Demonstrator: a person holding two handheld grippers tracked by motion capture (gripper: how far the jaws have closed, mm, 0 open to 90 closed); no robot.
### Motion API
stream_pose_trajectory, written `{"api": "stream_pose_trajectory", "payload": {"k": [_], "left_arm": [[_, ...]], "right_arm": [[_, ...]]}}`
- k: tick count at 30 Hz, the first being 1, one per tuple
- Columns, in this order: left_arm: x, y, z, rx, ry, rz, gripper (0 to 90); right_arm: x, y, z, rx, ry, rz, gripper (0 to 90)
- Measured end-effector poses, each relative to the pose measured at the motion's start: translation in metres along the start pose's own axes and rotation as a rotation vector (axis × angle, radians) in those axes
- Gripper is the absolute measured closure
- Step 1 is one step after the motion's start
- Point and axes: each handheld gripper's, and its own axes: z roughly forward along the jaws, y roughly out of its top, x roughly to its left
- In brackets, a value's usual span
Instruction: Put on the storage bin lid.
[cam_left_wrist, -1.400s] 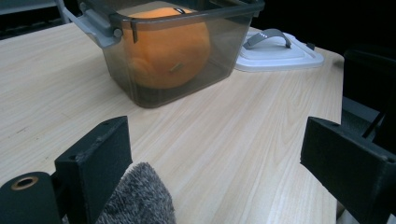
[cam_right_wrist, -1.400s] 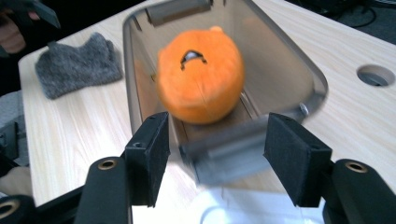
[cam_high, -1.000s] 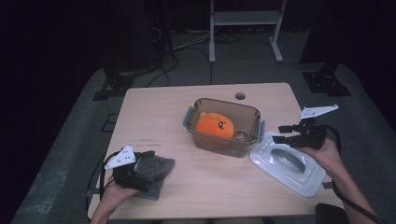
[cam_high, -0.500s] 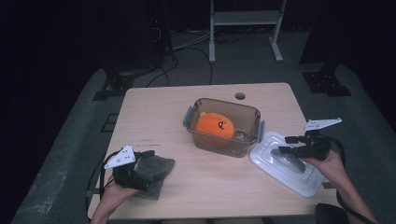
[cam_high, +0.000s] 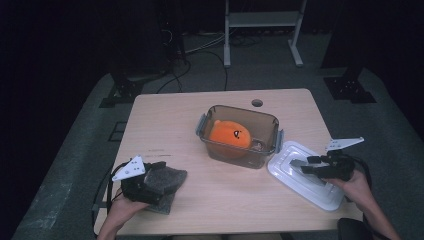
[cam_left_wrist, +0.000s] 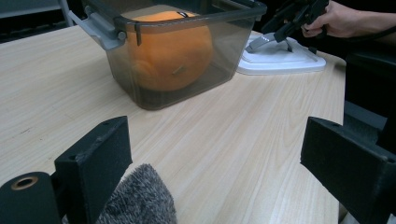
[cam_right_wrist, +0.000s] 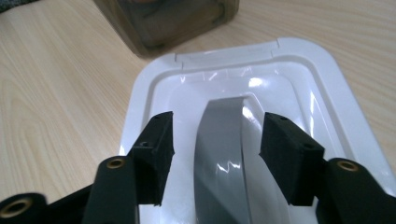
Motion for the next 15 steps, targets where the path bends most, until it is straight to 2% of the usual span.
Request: {"api": "stream_pose_trajectory", "payload": {"k": [5,11,15], "left_arm": [[0.0004,0.0002,-0.0004,0.000,0.004,-0.002,8.0],[0.0001,0.0004,-0.0001,0.001,0.003,-0.001,7.9],[0.0000,0.0006,-0.0002,-0.001,0.003,-0.001,8.0]], "right_arm": [[-0.0012,-0.0077,0.0022,0.015,-0.006,-0.004,49.3],[0.0016,-0.0114,0.0006,0.007,-0.039,-0.050,59.9],[0.0029,-0.0113,0.0001,0.007,-0.036,-0.068,64.9]]}}
